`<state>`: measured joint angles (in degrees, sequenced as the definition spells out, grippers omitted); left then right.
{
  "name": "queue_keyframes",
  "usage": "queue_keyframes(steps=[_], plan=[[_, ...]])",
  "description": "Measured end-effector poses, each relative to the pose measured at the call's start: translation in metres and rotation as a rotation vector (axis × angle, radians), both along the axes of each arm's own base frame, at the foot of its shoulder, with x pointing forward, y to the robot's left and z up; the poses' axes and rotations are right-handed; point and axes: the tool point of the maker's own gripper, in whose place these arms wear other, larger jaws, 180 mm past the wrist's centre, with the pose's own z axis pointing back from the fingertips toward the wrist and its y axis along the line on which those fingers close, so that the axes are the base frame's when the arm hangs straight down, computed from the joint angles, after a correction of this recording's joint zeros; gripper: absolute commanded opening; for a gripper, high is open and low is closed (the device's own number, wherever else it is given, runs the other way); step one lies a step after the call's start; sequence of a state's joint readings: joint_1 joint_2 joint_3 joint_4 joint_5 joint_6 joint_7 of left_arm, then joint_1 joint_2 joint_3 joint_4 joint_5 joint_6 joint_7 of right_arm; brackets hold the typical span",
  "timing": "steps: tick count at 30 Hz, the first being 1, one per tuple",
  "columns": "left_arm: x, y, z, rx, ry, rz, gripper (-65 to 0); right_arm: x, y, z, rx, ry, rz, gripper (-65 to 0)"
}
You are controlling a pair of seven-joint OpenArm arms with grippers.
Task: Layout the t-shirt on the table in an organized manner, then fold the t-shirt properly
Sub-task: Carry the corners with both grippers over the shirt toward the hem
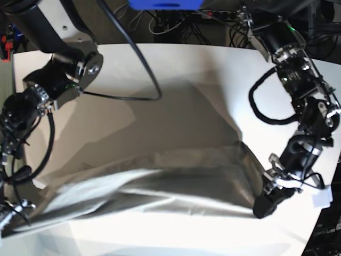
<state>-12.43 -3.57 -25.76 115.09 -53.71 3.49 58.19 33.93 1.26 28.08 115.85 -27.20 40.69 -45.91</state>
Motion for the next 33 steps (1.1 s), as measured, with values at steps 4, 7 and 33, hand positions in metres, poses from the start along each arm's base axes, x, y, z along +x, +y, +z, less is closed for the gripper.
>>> queue_keyframes(steps=[4, 7, 33], plan=[[-0.004, -0.001, 0.007, -0.046, -0.019, -0.035, -64.9, -0.004, -0.006, -0.003, 0.034, -0.016, -0.016, -65.0], [-0.013, 0.016, -0.004, -0.070, 0.003, 0.001, -64.9, -0.011, -0.014, -0.013, 0.085, -0.014, -0.050, -65.0], [0.015, 0.041, -0.025, -0.109, 0.075, 0.095, -64.9, 0.050, 0.082, -0.044, 0.128, 0.020, 0.262, -65.0]])
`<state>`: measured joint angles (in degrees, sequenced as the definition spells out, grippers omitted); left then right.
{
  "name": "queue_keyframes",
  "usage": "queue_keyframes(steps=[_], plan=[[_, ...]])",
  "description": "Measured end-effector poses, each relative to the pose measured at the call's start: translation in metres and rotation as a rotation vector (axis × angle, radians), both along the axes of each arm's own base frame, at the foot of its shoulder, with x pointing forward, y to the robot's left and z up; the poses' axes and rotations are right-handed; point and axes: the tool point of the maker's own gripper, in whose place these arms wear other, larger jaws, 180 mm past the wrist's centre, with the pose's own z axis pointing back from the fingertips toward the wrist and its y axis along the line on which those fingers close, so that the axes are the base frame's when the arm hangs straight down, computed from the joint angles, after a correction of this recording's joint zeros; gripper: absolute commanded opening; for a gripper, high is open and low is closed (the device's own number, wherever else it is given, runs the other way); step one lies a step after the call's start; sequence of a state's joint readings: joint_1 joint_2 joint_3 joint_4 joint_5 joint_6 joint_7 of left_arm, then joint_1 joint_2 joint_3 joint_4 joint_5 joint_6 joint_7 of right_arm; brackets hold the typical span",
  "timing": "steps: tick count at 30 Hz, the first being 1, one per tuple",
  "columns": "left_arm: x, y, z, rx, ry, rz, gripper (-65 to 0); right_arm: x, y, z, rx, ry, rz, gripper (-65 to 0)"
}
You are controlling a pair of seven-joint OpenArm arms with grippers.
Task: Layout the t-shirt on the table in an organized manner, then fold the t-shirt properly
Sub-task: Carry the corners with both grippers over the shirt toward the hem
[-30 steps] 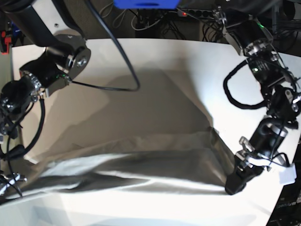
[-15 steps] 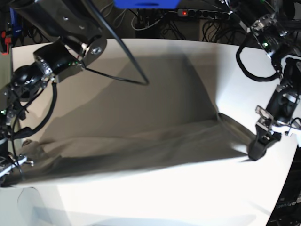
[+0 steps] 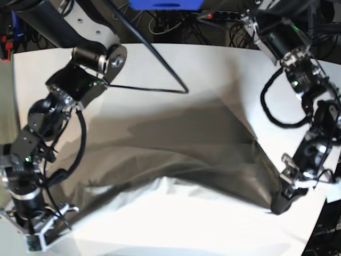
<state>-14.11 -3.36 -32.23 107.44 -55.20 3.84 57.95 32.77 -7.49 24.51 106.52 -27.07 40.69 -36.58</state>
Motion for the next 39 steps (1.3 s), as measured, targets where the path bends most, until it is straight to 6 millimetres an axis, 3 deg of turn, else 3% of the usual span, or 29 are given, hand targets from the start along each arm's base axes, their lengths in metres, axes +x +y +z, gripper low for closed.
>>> queue_keyframes(steps=[6, 10, 14, 21, 27, 33, 36, 39], plan=[[0.038, 0.010, -0.022, -0.014, 0.093, 0.027, -64.9, 0.040, 0.009, -0.015, 0.044, 0.075, 0.066, -65.0], [0.063, 0.022, -0.035, 0.017, 0.167, 0.067, -64.9, 0.059, 0.005, -0.034, 0.056, 0.161, 0.079, -65.0], [0.080, 0.026, -0.040, 0.049, 0.212, 0.084, -64.9, 0.074, 0.012, -0.037, 0.073, 0.153, 0.130, -65.0], [0.097, 0.032, -0.047, 0.076, 0.269, 0.104, -64.9, 0.091, 0.032, -0.053, 0.116, 0.160, 0.211, -65.0], [0.110, 0.054, -0.042, 0.147, 0.193, 0.247, -64.7, 0.112, 0.055, -0.059, 0.170, 0.165, 0.293, -65.0], [0.117, 0.045, -0.052, 0.280, 0.153, 0.245, -64.3, 0.124, 0.076, -0.067, 0.215, 0.182, 0.354, -65.0], [0.122, 0.039, -0.052, 0.324, 0.131, 0.240, -55.3, 0.126, 0.078, -0.070, 0.226, 0.178, 0.368, -57.9], [0.126, 0.039, -0.059, 0.329, 0.148, 0.234, -32.7, 0.126, 0.083, -0.078, 0.235, 0.202, 0.377, -41.0]])
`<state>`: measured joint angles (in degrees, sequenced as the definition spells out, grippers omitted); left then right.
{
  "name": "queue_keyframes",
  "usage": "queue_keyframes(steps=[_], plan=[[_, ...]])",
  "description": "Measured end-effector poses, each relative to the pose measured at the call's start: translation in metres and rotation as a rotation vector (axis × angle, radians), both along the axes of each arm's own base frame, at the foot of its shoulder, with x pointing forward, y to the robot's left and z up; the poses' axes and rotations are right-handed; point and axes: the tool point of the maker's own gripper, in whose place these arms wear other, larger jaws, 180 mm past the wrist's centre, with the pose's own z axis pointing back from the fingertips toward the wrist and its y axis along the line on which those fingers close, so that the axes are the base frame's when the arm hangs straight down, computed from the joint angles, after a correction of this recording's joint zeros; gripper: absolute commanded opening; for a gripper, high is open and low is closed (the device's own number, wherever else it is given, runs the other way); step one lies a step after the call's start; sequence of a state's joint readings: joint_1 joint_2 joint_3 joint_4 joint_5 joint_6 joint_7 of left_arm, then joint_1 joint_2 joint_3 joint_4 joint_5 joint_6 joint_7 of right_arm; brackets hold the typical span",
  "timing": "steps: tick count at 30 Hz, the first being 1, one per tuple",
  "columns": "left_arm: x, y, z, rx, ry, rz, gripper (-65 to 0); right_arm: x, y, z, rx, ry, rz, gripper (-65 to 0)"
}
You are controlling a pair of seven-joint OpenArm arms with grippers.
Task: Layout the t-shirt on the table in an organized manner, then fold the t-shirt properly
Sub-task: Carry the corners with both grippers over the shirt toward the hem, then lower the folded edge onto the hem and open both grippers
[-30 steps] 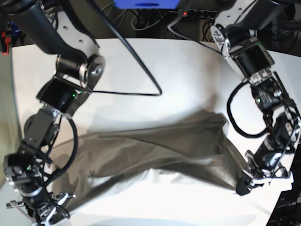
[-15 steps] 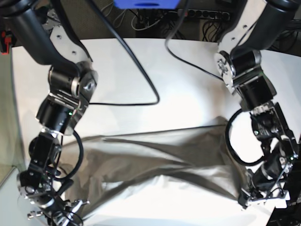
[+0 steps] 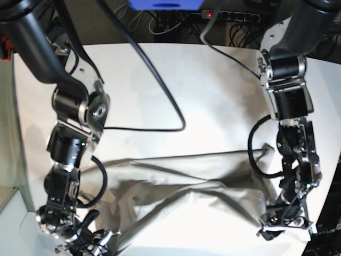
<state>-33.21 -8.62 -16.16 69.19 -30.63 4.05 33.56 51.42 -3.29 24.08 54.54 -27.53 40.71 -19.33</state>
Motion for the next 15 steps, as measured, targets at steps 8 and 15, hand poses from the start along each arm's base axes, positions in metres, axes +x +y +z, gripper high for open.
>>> queue_keyframes(steps=[8, 15], plan=[[0.007, 0.030, -0.021, -0.002, 0.012, 0.083, 0.0, -0.007, -0.007, -0.002, -0.009, -0.016, -0.019, -17.1], [-0.031, 0.035, -0.055, 0.034, 0.054, 0.066, 0.0, -0.041, -0.031, -0.031, -0.059, -0.013, -0.080, -18.3]])
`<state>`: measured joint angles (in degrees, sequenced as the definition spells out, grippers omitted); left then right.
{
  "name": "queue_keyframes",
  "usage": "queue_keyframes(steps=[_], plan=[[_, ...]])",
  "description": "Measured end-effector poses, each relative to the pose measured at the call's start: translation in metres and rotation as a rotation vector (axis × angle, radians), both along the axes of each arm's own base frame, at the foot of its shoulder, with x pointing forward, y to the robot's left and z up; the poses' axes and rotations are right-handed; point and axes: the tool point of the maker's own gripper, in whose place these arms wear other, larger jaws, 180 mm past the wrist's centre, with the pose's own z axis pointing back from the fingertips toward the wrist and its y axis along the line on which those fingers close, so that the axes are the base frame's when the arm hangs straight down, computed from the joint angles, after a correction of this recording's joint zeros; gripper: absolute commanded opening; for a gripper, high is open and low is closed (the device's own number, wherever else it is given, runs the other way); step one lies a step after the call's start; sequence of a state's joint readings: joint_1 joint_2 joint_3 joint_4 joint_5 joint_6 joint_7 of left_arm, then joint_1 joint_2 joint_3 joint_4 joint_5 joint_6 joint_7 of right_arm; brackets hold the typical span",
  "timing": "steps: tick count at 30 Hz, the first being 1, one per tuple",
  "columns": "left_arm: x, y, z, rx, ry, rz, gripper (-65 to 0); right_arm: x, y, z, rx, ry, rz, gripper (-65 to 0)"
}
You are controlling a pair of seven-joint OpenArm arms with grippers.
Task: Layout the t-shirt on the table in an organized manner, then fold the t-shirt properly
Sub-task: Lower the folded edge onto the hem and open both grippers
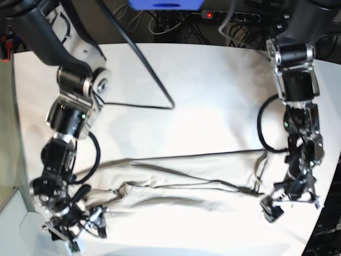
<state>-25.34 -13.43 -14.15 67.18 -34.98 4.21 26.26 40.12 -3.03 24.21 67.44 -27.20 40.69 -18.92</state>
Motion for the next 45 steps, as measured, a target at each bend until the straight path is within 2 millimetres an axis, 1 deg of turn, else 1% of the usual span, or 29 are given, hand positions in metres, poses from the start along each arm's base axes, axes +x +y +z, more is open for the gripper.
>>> queue_keyframes(steps=[2, 5, 7, 10, 13, 14, 15, 17, 21, 23, 26, 29, 34, 35, 38, 39, 40, 42, 43, 45], plan=[[-0.013, -0.007, -0.021, 0.004, 0.045, -0.017, 0.0, -0.012, -0.002, -0.017, -0.012, 0.025, -0.007, -18.3], [-0.033, 0.000, -0.051, 0.031, 0.117, -0.002, 0.0, -0.034, -0.006, -0.046, -0.029, 0.077, -0.020, -18.3], [-0.044, 0.005, -0.065, 0.061, 0.149, 0.004, 0.0, -0.045, -0.010, -0.055, -0.043, 0.090, -0.030, -18.3], [-0.058, 0.008, -0.081, 0.096, 0.192, 0.005, 0.0, -0.055, -0.012, -0.061, -0.052, 0.094, -0.037, -18.4], [-0.063, 0.010, -0.087, 0.133, 0.217, 0.004, 0.0, -0.068, -0.017, -0.063, -0.068, 0.083, -0.049, -18.4], [-0.062, 0.012, -0.088, 0.145, 0.217, 0.007, 0.0, -0.074, -0.019, -0.067, -0.076, 0.092, -0.054, -18.4], [-0.063, 0.014, -0.093, 0.158, 0.231, 0.009, 0.0, -0.080, -0.019, -0.072, -0.079, 0.101, -0.056, -18.4], [-0.067, 0.015, -0.108, 0.177, 0.278, 0.007, 0.0, -0.090, -0.017, -0.083, -0.076, 0.126, -0.060, -18.4], [-0.072, 0.000, -0.135, 0.154, 0.354, -0.012, 0.0, -0.107, -0.015, -0.089, -0.085, 0.132, -0.065, -18.4], [-0.068, 0.000, -0.142, 0.176, 0.381, -0.014, 0.0, -0.113, -0.017, -0.089, -0.095, 0.130, -0.070, -18.4], [-0.065, 0.003, -0.146, 0.205, 0.403, -0.012, 0.0, -0.121, -0.018, -0.089, -0.102, 0.125, -0.078, -18.4], [-0.061, 0.007, -0.148, 0.218, 0.406, -0.004, 0.0, -0.132, -0.019, -0.091, -0.113, 0.131, -0.084, -18.4], [-0.060, 0.007, -0.151, 0.228, 0.407, -0.002, 0.0, -0.139, -0.017, -0.096, -0.109, 0.138, -0.082, -18.5], [-0.061, 0.007, -0.153, 0.228, 0.411, -0.002, -4.7, -0.143, -0.017, -0.101, -0.111, 0.151, -0.082, -18.5], [-0.060, 0.002, -0.157, 0.268, 0.424, -0.034, -28.5, -0.154, -0.017, -0.114, -0.113, 0.188, -0.081, -18.5], [-0.060, -0.001, -0.157, 0.289, 0.428, -0.054, -37.6, -0.159, -0.017, -0.119, -0.113, 0.199, -0.080, -18.5], [-0.059, -0.007, -0.158, 0.294, 0.427, -0.072, -46.7, -0.164, -0.017, -0.124, -0.114, 0.212, -0.079, -18.5], [-0.059, -0.017, -0.159, 0.298, 0.426, -0.099, -60.8, -0.175, -0.015, -0.135, -0.106, 0.241, -0.076, -18.5], [-0.061, -0.020, -0.161, 0.295, 0.428, -0.104, -65.0, -0.180, -0.013, -0.140, -0.093, 0.257, -0.075, -18.5], [-0.063, -0.023, -0.161, 0.292, 0.415, -0.105, -63.8, -0.190, -0.004, -0.147, -0.024, 0.265, -0.065, -18.5]])
